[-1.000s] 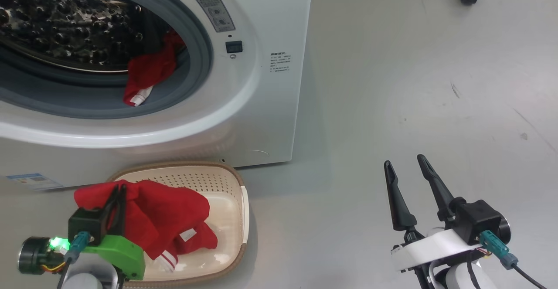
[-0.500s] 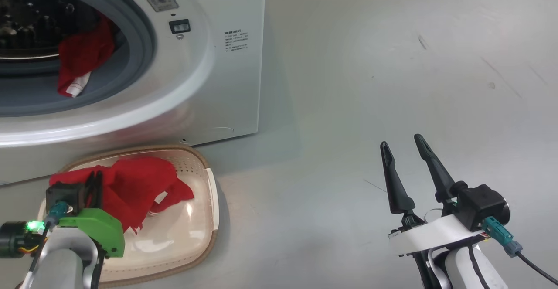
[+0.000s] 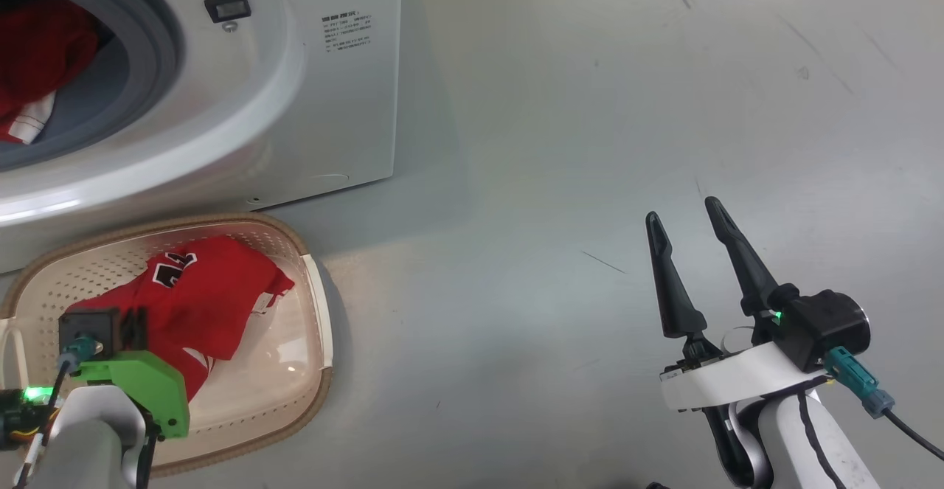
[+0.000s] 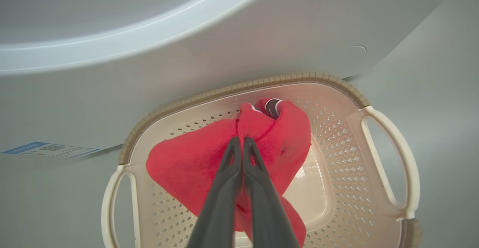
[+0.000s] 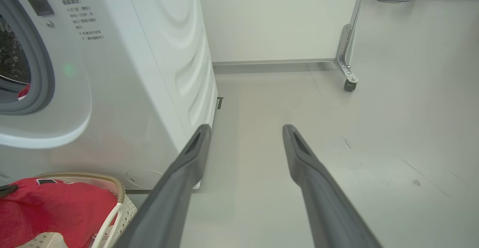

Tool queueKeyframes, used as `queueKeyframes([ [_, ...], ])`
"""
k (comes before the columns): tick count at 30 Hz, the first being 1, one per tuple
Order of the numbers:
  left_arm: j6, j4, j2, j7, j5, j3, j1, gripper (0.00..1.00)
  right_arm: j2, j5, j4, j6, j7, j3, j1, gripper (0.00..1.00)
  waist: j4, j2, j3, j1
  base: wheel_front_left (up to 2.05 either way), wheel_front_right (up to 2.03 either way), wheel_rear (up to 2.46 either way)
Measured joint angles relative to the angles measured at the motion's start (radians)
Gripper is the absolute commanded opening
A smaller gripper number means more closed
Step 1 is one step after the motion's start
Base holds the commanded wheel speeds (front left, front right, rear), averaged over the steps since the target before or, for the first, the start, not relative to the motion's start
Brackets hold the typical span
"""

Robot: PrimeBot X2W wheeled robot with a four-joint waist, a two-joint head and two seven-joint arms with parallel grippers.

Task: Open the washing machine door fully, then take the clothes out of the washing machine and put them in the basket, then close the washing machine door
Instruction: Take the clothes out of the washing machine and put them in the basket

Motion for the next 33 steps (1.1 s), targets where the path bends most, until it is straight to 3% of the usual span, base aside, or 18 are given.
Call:
queueKeyframes([
  [10, 0.009, 0.092, -0.010, -0.018, -0.020, 0.021, -0.056, 0.00, 0.001, -0.008, -0.007, -0.008, 0.000, -0.001, -0.017, 1.00, 0.022, 0.0000, 0.025, 0.0000, 0.00, 0.00, 0.00],
  [11, 0.009, 0.102, -0.016, -0.017, -0.021, 0.021, -0.064, 0.05, 0.001, -0.009, -0.007, -0.008, 0.000, -0.001, -0.018, 1.00, 0.026, 0.0000, 0.027, 0.0000, 0.00, 0.00, 0.00],
  [12, 0.007, 0.114, -0.022, -0.013, -0.025, 0.021, -0.071, 0.28, 0.001, -0.011, -0.007, -0.008, 0.000, 0.000, -0.019, 1.00, 0.029, 0.0000, 0.028, 0.0000, 0.00, 0.00, 0.00],
  [14, 0.007, 0.135, -0.030, -0.009, -0.039, 0.025, -0.076, 0.91, 0.001, -0.014, -0.005, -0.007, 0.000, 0.006, -0.026, 1.00, 0.034, 0.0000, 0.031, 0.0000, 0.00, 0.00, 0.00],
  [15, 0.007, 0.146, -0.030, -0.009, -0.041, 0.024, -0.076, 1.00, 0.002, -0.015, -0.005, -0.007, 0.000, 0.008, -0.031, 1.00, 0.036, 0.0000, 0.032, 0.0000, 0.00, 0.00, 0.00],
  [33, -0.025, 0.198, -0.052, -0.116, -0.032, -0.018, -0.126, 1.00, 0.002, -0.015, 0.027, -0.007, 0.000, -0.007, -0.041, 1.00, 0.073, 0.0000, -0.038, 0.0000, 0.00, 0.00, 0.00],
])
